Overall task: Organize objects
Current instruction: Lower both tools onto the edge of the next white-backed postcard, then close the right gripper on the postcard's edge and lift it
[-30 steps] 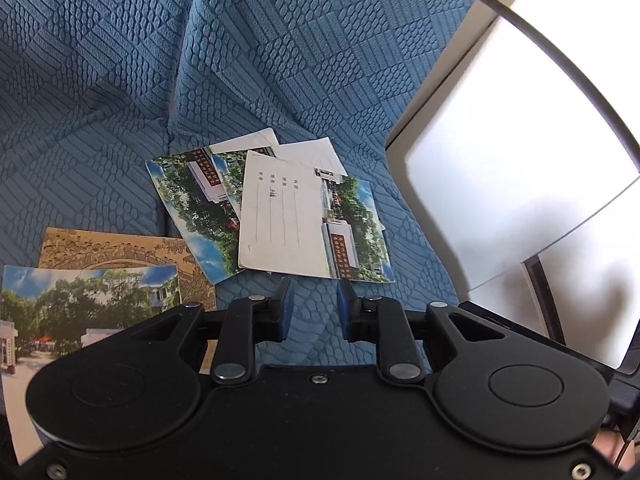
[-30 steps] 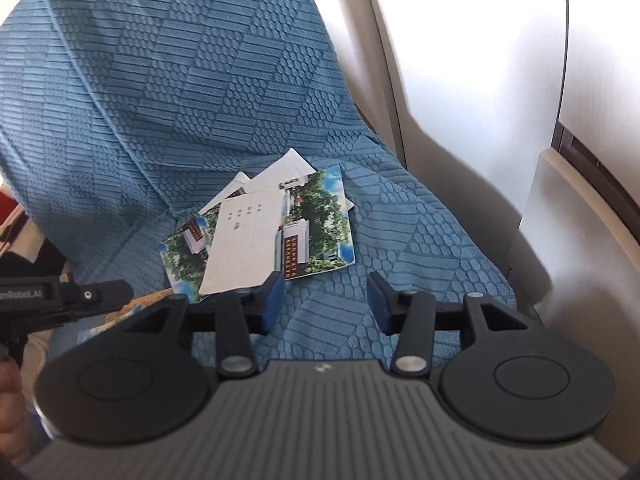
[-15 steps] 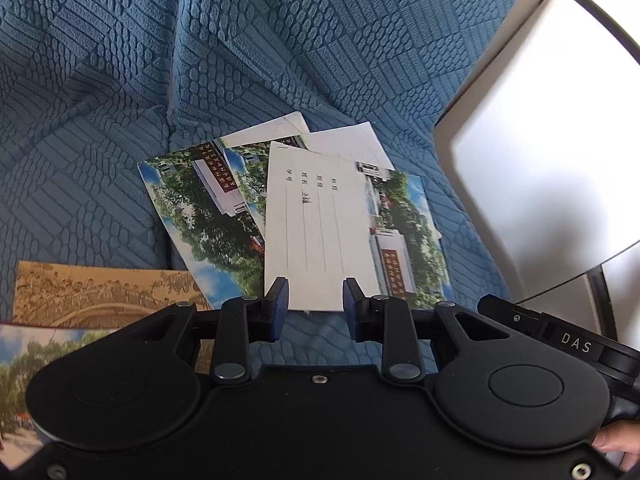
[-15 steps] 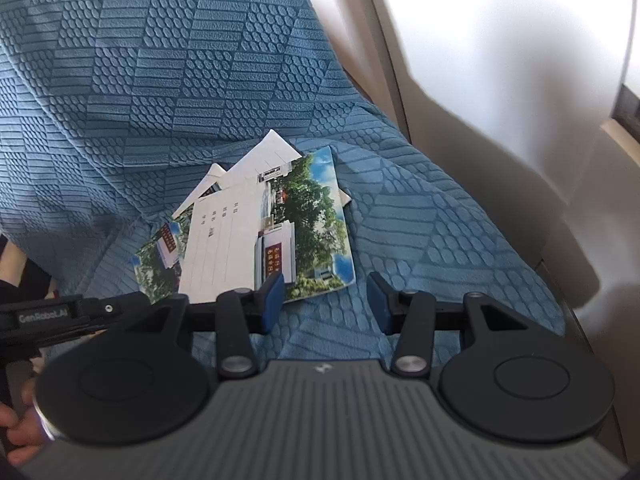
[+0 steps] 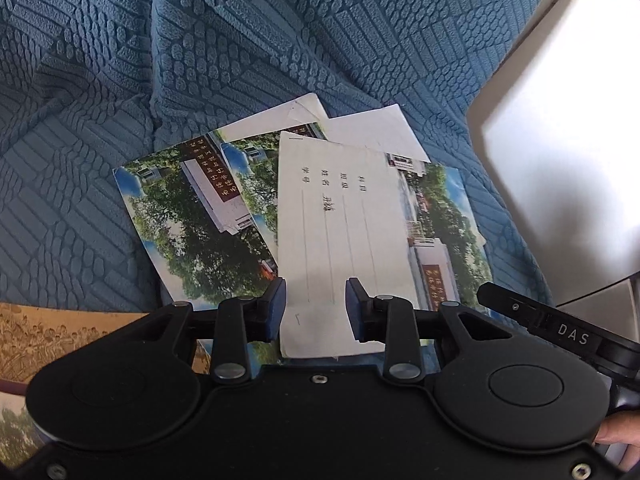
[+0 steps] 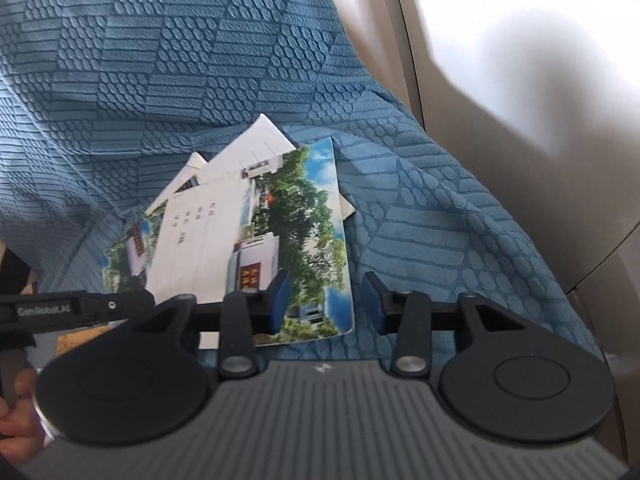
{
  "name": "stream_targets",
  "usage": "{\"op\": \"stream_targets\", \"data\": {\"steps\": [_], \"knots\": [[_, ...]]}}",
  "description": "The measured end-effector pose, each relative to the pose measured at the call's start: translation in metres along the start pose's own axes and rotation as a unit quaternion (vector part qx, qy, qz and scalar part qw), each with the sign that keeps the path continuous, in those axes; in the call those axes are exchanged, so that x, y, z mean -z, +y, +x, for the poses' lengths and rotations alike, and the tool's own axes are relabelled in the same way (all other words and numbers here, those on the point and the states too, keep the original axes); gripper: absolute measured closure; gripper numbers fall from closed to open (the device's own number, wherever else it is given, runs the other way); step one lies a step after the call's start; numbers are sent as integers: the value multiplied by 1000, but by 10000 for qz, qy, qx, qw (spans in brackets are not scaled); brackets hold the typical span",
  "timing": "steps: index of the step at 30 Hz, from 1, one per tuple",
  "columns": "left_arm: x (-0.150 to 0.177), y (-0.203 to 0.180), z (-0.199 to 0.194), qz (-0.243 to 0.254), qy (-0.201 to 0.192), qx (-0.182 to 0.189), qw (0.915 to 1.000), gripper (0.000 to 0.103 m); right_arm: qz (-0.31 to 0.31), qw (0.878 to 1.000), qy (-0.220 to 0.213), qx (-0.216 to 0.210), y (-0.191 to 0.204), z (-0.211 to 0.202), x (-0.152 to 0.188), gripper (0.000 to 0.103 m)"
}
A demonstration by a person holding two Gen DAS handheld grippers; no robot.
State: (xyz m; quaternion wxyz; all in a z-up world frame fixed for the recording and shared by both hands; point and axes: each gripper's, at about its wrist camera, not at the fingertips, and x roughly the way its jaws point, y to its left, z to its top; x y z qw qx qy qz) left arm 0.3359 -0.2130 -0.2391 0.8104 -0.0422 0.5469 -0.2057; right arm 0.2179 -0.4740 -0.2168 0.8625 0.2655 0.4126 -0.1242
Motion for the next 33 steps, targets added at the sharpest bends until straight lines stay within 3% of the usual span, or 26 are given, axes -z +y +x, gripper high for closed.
{"op": "stream_targets", "data": {"steps": [2,8,10,15,18,21,24,26,28,30,33], "knots": [[-2,2,4,1,26,12,10000,74,-4,9999,-28,-98,0,4,-1,70],[-5,5,12,86,40,-27,10000,75,-81,9996,-224,-126,-1,15,-7,73],[-6,6,15,152,19,-123,9998,85,-95,9994,-303,-153,-3,18,-9,73],[-7,11,19,84,32,-137,9999,89,-85,9991,-251,-332,-5,20,-13,69],[-5,11,21,120,41,-155,9998,90,641,9921,-140,-1065,-25,18,-15,68],[-5,12,21,131,35,-157,9998,90,1290,9702,-276,-2033,-41,10,-14,70],[-4,12,21,164,11,-170,9997,90,1614,9545,-426,-2473,-44,5,-12,70],[-5,11,20,180,11,-172,9997,90,1760,9525,-389,-2455,-42,8,-11,70],[-5,12,20,168,17,-162,9997,90,1822,9599,-237,-2116,-38,15,-11,71],[-5,12,20,143,34,-138,9998,90,1784,9678,-180,-1769,-35,21,-11,79],[-2,13,20,134,69,-120,9998,90,1832,9682,-208,-1692,-35,22,-12,94]]}}
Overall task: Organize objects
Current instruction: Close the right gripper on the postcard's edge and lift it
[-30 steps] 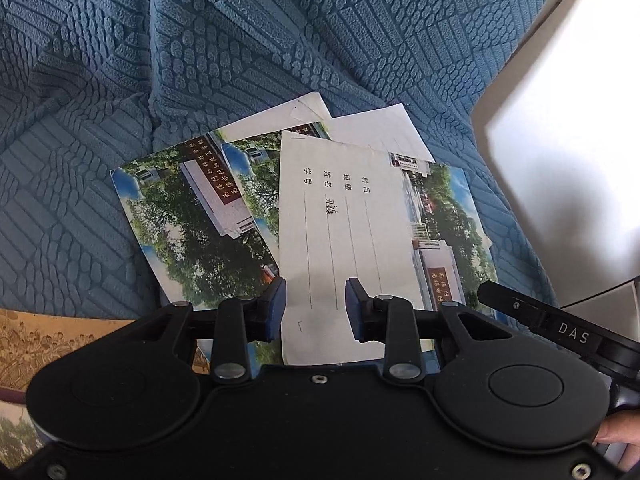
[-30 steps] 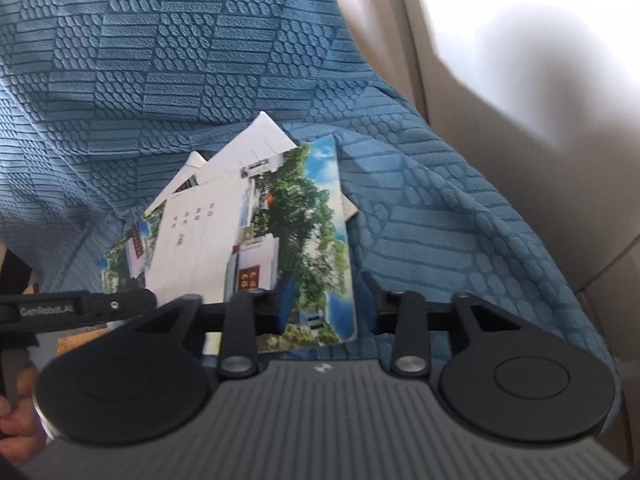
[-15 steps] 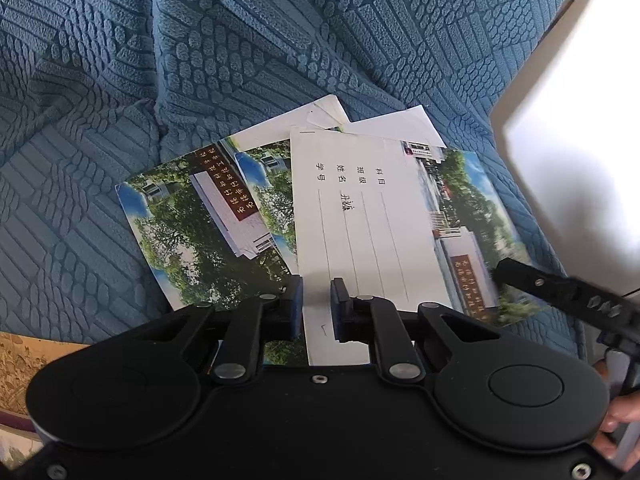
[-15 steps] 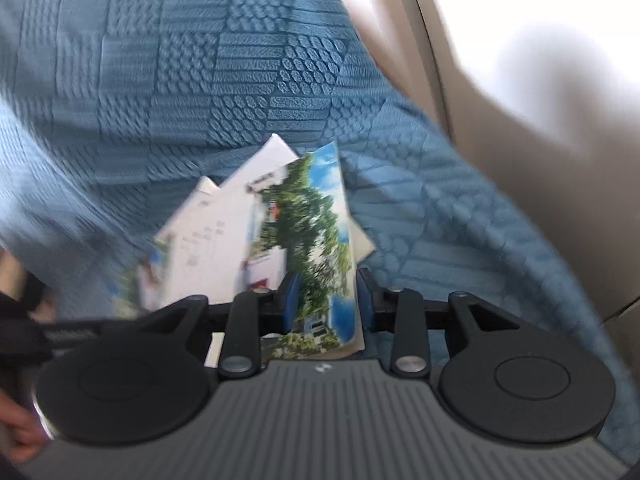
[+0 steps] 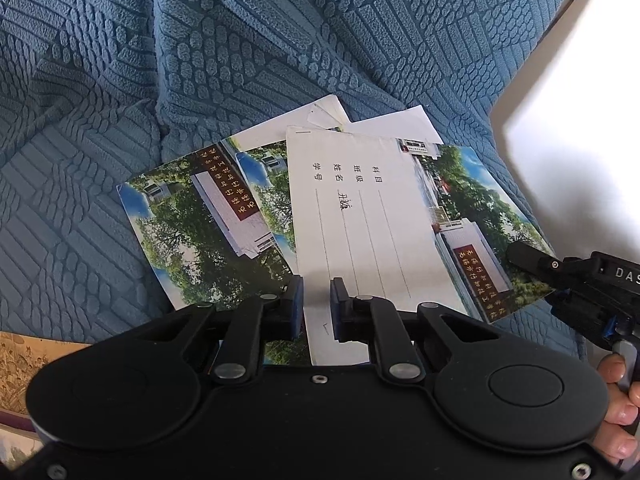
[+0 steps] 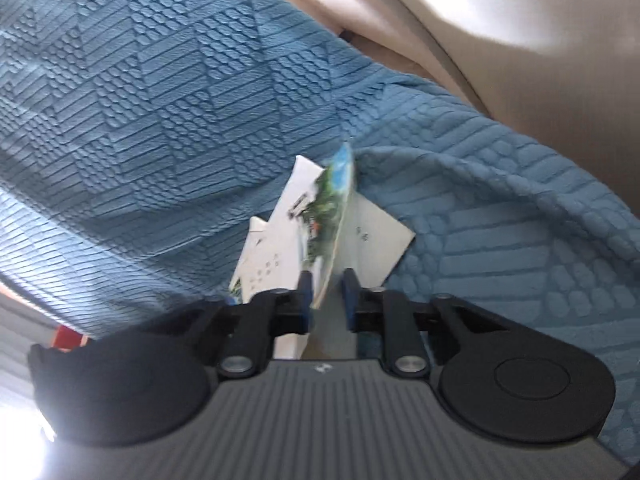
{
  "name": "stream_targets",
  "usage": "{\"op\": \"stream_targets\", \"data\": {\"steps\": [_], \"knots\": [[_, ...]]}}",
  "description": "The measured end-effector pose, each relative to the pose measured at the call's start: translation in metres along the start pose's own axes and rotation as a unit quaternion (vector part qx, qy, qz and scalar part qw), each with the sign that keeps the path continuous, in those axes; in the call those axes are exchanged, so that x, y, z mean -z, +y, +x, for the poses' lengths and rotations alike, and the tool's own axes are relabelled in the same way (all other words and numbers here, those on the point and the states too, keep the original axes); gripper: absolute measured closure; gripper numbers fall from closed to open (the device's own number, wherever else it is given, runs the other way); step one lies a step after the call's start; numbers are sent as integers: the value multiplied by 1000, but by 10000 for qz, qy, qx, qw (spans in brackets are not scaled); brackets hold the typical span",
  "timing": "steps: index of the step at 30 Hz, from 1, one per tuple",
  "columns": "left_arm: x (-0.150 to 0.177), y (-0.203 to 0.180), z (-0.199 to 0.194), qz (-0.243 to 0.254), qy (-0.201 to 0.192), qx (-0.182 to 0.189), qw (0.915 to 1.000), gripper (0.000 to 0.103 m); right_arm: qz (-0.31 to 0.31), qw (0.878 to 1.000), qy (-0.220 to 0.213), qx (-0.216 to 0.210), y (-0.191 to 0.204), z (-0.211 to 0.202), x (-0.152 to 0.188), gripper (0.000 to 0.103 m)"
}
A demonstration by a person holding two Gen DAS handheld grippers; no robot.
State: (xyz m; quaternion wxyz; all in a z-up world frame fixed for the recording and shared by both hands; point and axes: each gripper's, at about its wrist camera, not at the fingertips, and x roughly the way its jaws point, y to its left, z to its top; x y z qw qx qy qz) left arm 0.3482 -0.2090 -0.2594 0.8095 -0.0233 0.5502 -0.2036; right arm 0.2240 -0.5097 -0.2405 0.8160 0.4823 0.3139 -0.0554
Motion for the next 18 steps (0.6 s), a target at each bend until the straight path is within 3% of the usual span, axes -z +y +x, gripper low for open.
{"op": "stream_targets", "data": {"steps": [6,12,18], "knots": [[9,3,-9,-21,23,144,9999,85,6,9998,-178,98,16,-11,-2,99],[14,7,-42,-56,-290,214,9993,70,-173,9990,-403,-12,45,-33,-6,99],[13,26,-60,-667,-284,710,9948,63,-328,9981,-530,-18,76,-46,-6,99]]}}
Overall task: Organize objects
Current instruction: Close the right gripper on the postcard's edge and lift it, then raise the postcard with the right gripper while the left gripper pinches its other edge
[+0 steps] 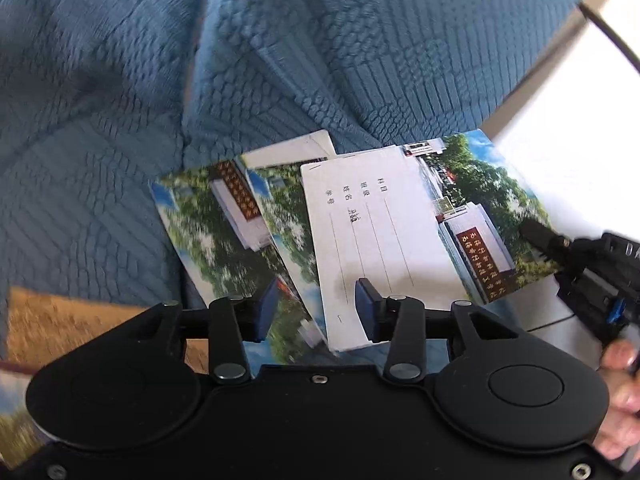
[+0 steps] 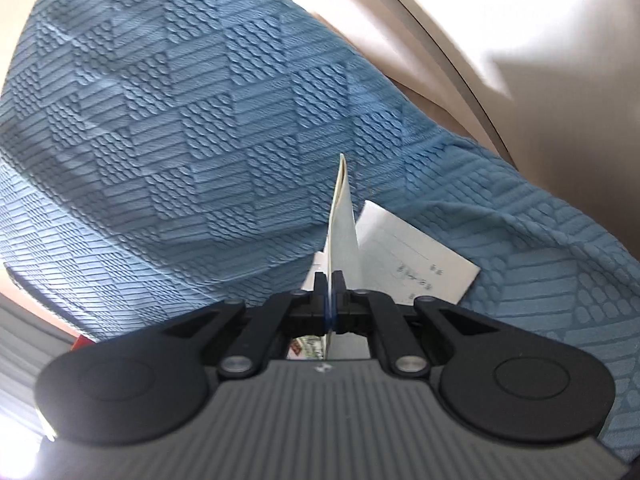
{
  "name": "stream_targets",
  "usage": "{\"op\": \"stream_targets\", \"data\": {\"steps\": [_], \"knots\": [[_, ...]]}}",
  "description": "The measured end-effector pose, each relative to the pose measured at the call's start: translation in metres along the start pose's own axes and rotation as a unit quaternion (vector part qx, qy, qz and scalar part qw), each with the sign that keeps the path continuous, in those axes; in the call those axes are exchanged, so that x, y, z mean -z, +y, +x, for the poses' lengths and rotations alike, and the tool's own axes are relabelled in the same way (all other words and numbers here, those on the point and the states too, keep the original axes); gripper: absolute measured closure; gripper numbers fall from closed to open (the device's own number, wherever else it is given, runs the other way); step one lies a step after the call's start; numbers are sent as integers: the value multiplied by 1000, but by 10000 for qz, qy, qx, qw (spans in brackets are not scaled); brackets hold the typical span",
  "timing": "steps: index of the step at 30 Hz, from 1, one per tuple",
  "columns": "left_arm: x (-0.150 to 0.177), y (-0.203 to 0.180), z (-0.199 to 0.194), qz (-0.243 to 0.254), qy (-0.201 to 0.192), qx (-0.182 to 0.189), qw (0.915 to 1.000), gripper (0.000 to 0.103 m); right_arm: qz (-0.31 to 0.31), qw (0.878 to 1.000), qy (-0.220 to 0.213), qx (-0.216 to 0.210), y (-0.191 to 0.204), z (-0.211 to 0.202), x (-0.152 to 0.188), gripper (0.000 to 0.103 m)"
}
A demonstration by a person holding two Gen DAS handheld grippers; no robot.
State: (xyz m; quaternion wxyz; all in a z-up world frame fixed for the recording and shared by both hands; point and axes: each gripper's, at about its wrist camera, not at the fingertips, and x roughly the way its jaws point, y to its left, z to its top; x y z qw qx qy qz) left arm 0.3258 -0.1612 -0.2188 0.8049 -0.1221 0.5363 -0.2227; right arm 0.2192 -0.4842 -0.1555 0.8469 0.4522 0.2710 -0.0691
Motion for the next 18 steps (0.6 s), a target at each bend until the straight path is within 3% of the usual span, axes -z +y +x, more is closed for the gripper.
{"op": "stream_targets", "data": {"steps": [4,6,8,10,15,18], "knots": [[3,1,-18,7,-191,149,9997,59,80,9998,11,159,9,-4,0,99],[7,-8,-26,244,-274,101,9993,51,93,9997,42,203,12,-7,3,99],[13,-23,-31,667,-361,-75,9971,49,127,9995,79,271,16,-8,5,99],[18,-38,-32,1023,-449,-135,9937,47,124,9996,67,255,22,-9,8,99],[30,-81,-27,1766,-741,-76,9815,28,141,9994,73,300,33,-12,12,99],[40,-100,-25,2161,-883,34,9724,25,183,9994,72,280,36,-14,13,99]]}}
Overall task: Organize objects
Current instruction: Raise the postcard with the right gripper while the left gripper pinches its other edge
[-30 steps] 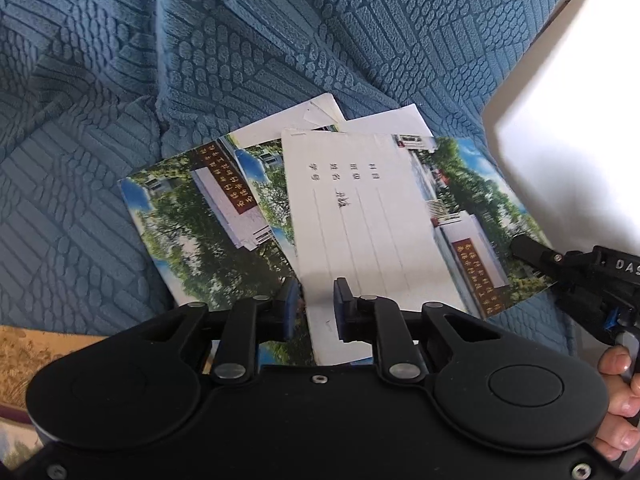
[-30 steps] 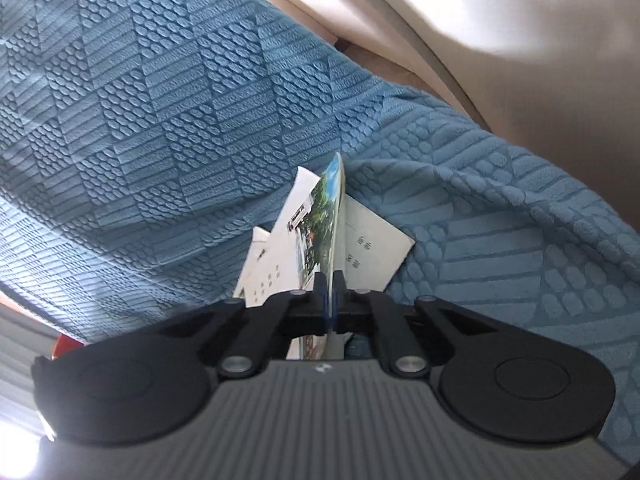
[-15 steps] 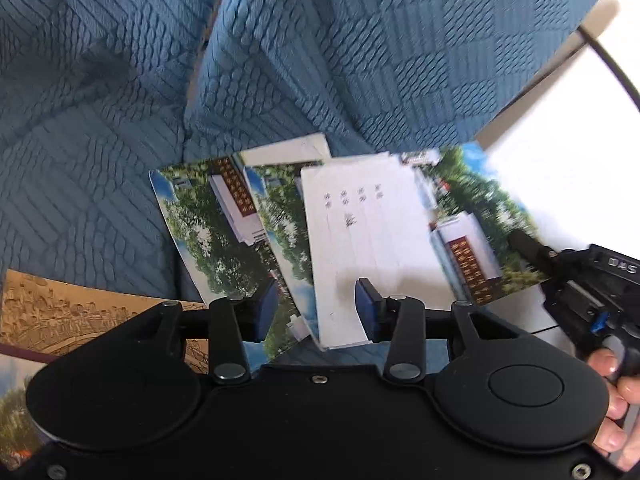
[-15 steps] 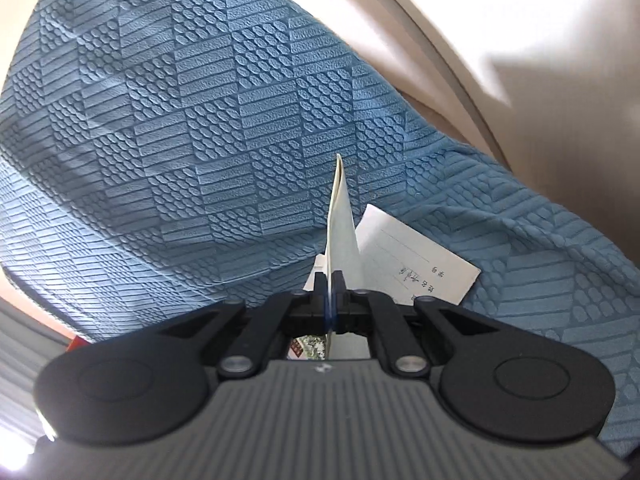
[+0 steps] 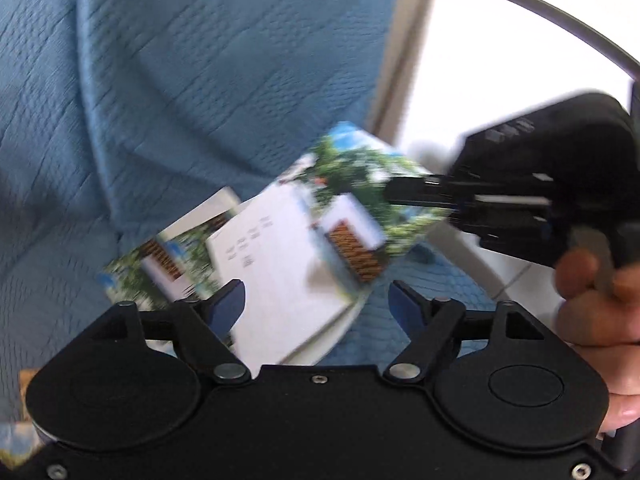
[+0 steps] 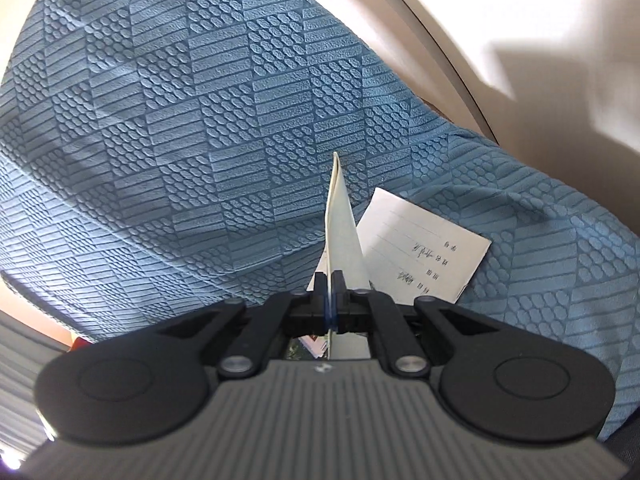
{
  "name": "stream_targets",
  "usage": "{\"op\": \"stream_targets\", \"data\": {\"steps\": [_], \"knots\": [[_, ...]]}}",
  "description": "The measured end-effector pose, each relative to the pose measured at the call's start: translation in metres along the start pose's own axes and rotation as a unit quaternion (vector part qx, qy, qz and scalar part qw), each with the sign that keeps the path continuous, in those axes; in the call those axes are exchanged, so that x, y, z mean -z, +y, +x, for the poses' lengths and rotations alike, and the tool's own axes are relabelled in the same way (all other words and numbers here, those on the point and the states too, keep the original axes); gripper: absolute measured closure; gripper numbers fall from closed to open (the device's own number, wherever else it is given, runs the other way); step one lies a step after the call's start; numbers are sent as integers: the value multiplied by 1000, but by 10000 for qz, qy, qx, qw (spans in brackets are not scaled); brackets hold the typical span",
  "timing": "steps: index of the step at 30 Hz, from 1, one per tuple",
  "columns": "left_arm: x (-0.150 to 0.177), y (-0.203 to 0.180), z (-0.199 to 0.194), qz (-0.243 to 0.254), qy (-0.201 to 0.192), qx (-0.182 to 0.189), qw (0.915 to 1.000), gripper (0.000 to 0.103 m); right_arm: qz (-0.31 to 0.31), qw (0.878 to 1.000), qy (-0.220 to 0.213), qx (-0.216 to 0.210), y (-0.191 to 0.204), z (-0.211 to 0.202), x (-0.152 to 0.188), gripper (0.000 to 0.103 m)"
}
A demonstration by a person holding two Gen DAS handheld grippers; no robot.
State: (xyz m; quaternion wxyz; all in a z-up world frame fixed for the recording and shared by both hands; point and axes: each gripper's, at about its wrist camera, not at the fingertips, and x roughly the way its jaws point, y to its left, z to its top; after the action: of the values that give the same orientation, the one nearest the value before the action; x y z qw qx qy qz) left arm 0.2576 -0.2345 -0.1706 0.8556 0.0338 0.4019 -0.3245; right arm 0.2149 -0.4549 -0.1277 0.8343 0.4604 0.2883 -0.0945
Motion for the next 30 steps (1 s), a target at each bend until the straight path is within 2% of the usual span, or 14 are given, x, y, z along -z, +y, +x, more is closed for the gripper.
{"op": "stream_targets", "data": {"steps": [3,5,8,13,16,19,24,30], "knots": [[3,-12,7,226,-29,54,9997,25,30,10000,24,-56,3,-2,0,99],[6,-15,15,312,2,-100,9995,26,49,9999,52,-106,3,-4,0,99],[9,-13,32,359,209,-510,9978,34,123,9998,93,-143,1,-7,0,99],[18,-3,43,393,354,-630,9966,36,222,9996,102,-172,-3,-13,-2,99],[20,-3,46,509,361,-752,9952,41,221,9995,94,-183,-4,-16,-3,99],[20,1,50,540,377,-831,9944,48,188,9997,77,-152,-5,-20,-4,99],[20,8,42,493,354,-824,9947,77,154,9999,53,-51,-9,-22,-5,99],[14,13,16,613,194,-787,9948,91,96,9999,42,15,-9,-27,-7,98]]}}
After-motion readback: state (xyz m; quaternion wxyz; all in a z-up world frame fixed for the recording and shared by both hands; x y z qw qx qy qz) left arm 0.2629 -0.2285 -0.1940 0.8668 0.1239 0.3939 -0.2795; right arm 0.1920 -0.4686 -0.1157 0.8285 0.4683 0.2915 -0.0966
